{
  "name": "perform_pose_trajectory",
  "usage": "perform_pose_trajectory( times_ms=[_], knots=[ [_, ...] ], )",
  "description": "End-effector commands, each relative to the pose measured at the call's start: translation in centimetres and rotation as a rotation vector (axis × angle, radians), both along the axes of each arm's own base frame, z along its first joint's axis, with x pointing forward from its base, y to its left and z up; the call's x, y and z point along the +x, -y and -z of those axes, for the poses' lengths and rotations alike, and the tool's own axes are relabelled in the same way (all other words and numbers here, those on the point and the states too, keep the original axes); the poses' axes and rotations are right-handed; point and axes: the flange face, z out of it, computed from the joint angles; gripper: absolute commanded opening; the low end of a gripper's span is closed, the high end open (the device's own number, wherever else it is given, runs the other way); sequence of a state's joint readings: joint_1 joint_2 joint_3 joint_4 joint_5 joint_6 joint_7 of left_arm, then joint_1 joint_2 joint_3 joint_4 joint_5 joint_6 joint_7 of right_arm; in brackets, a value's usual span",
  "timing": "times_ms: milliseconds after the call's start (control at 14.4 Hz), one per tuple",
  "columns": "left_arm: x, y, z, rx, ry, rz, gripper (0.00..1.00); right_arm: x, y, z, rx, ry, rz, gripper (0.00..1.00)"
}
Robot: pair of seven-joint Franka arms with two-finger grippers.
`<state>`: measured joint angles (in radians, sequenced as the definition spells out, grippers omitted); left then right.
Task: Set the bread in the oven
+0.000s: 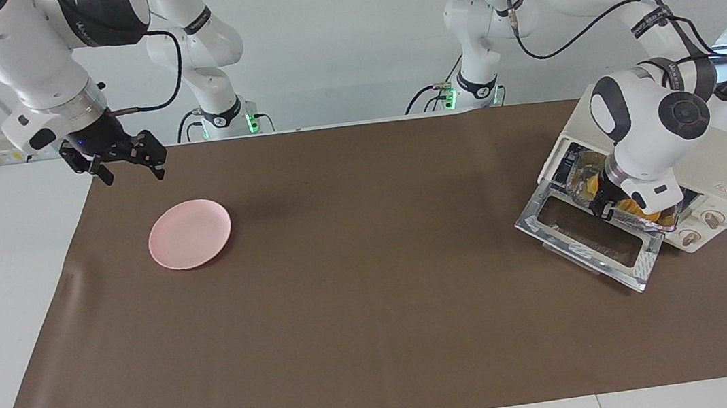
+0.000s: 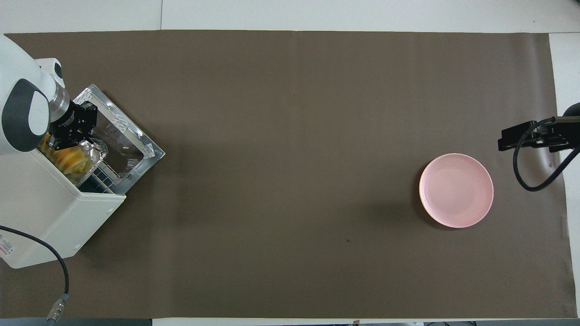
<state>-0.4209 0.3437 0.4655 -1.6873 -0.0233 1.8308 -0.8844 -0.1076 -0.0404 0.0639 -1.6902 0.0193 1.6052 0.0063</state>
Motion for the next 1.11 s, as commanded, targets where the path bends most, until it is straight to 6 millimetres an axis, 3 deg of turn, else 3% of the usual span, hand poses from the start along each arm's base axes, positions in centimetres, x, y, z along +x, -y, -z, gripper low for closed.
perform_pose_trajectory(
  times_ms=[0, 1040],
  knots=[
    [-1.0, -0.8, -0.2, -0.002, 0.01, 0.02, 0.0, -0.8, 0.1, -0.1, 0.01, 0.003, -0.018, 1.0],
    [-2.3, -1.3, 1.0, 0.007, -0.015, 0.106, 0.0, -0.8, 0.1, -0.1, 0.01, 0.003, -0.018, 1.0]
  ],
)
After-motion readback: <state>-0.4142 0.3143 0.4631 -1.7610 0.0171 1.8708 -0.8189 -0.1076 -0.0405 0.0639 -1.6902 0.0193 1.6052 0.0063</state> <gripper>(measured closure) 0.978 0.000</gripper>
